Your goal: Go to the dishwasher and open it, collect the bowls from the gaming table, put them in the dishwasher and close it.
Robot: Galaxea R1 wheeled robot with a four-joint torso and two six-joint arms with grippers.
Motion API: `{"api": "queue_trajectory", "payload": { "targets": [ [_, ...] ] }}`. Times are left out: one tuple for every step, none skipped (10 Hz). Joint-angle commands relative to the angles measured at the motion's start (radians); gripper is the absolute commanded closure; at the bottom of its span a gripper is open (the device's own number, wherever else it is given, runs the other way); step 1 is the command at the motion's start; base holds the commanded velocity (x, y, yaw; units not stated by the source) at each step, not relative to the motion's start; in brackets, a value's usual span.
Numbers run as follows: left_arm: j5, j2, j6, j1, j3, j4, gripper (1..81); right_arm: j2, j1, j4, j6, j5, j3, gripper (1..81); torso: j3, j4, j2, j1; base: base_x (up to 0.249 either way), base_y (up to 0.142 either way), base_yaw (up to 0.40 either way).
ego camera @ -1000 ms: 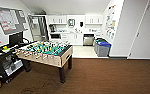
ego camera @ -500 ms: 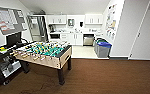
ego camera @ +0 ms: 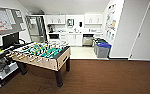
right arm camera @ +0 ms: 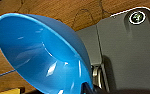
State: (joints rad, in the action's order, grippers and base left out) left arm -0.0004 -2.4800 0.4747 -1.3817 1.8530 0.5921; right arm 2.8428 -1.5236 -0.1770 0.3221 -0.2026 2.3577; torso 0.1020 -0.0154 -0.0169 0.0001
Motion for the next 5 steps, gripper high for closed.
{"api": "queue_trajectory", "payload": {
  "targets": [
    [0.027,0.028,-0.002,0.051,-0.028,0.018,81.1,-0.007,0.038,-0.021,-0.005,0.045,-0.015,81.1,0.0,0.0,0.0,0.0,0.112,-0.083,0.0],
    [0.027,0.027,-0.002,0.049,-0.028,0.018,81.1,-0.007,0.038,-0.021,-0.005,0.045,-0.015,81.1,0.0,0.0,0.0,0.0,0.112,-0.083,0.0],
    [0.027,0.027,-0.002,0.051,-0.028,0.018,81.1,-0.007,0.038,-0.021,-0.005,0.045,-0.014,81.1,0.0,0.0,0.0,0.0,0.112,-0.083,0.0],
    [0.027,0.027,-0.002,0.049,-0.028,0.018,81.1,-0.007,0.039,-0.021,-0.005,0.045,-0.014,81.1,0.0,0.0,0.0,0.0,0.111,-0.083,0.0],
    [0.027,0.027,-0.002,0.051,-0.028,0.018,81.1,-0.007,0.041,-0.019,-0.005,0.045,-0.014,81.1,0.0,0.0,0.0,0.0,0.111,-0.083,0.0]
  ]
}}
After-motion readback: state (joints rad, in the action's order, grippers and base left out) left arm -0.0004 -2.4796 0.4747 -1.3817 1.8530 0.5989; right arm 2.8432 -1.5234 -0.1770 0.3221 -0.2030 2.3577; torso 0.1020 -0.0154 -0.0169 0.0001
